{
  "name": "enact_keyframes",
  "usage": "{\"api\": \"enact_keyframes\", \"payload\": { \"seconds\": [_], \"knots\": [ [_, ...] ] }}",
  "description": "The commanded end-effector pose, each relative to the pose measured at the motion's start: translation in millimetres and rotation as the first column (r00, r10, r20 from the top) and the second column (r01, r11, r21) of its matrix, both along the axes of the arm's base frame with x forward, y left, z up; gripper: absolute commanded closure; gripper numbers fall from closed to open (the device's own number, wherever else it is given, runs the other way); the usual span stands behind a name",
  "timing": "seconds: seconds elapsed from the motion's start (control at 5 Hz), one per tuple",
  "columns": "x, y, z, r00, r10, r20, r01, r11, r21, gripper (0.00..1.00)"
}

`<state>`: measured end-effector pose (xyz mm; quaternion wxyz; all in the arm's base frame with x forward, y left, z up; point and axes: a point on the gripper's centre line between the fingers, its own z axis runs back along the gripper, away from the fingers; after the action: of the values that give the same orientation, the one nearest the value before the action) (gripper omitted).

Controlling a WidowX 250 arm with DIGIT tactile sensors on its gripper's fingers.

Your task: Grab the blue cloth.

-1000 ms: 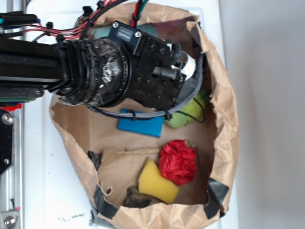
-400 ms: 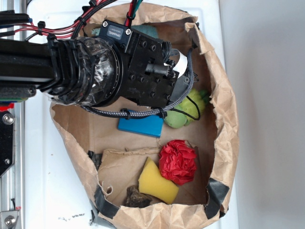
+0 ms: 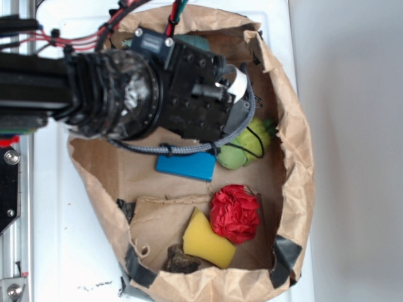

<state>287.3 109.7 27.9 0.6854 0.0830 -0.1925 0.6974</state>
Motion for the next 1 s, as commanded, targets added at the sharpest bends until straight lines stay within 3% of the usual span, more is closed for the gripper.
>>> {"api": "enact_keyframes", "payload": {
  "seconds": [0.0, 0.2, 0.4, 0.6, 0.8],
  "knots": [
    [-7.5, 10.5, 42.6, 0.984, -0.179, 0.022, 0.179, 0.984, -0.015, 1.0],
    [-17.8, -10.9, 67.6, 0.907, -0.417, 0.061, 0.416, 0.909, 0.03, 1.0],
    [-25.2, -29.4, 86.9, 0.829, -0.556, 0.061, 0.555, 0.831, 0.029, 1.0],
    [-31.3, -39.4, 112.9, 0.743, -0.669, 0.026, 0.669, 0.743, -0.018, 1.0],
    [-24.4, -46.5, 146.0, 0.643, -0.762, -0.068, 0.757, 0.647, -0.091, 1.0]
  ]
}}
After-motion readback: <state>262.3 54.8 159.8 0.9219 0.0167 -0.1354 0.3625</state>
